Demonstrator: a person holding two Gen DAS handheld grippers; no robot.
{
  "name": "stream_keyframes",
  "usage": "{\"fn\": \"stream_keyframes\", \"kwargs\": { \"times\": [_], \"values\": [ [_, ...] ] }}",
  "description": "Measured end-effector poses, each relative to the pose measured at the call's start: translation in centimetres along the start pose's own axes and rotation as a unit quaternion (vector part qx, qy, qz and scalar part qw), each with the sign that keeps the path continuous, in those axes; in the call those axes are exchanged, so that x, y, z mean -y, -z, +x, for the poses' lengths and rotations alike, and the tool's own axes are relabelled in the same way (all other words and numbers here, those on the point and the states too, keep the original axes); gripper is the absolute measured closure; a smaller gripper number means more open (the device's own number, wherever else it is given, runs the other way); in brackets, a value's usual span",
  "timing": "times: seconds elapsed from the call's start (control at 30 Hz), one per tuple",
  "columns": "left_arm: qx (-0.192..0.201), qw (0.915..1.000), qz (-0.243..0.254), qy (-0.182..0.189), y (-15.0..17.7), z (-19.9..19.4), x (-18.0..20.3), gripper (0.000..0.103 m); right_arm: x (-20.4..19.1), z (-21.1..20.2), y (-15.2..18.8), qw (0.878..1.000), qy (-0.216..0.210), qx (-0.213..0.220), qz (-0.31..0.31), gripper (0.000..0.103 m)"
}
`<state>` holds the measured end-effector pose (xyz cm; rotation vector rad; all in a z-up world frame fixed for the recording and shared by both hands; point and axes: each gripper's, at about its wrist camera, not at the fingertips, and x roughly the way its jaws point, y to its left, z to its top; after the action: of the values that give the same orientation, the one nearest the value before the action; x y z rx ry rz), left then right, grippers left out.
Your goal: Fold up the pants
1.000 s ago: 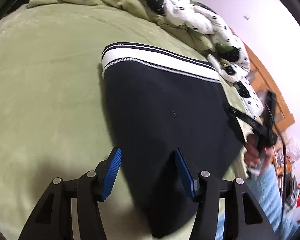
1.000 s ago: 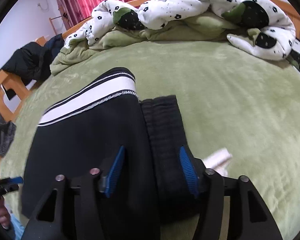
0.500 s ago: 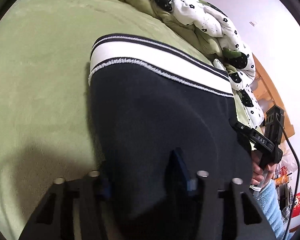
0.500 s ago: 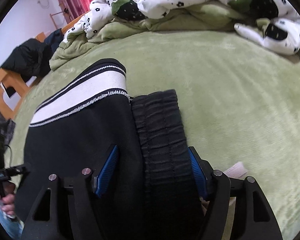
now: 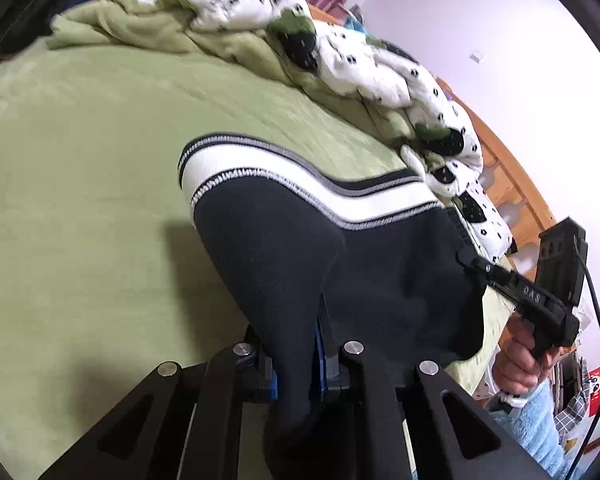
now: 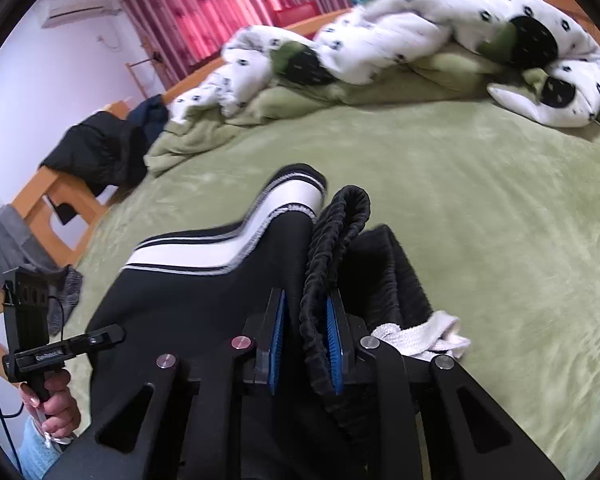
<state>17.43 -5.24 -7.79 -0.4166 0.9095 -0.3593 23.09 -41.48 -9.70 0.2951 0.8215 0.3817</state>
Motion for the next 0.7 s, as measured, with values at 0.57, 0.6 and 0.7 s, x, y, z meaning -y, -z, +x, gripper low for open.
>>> {"fn": "stream_keyframes", "kwargs": {
  "times": [0.57,0.6,0.7],
  "values": [
    [-0.051,0.9875,-0.031,-0.146,6.1,-5.8,-13.0,0.060,-10.0,6.3,7.9,0.997,-0.040,-0.057,-0.017,0.072],
    [-0.048,0.9881,-0.032,-0.143,6.4,-5.7,-13.0,0.058,-9.5,6.8,8.4,0.997,-0.032,-0.071,-0.017,0.069],
    [-0.047,0.9873,-0.030,-0.149,6.8,-6.3,-13.0,0.052,-10.0,6.3,8.4,0.996,-0.011,-0.078,-0.038,0.061]
  ]
}}
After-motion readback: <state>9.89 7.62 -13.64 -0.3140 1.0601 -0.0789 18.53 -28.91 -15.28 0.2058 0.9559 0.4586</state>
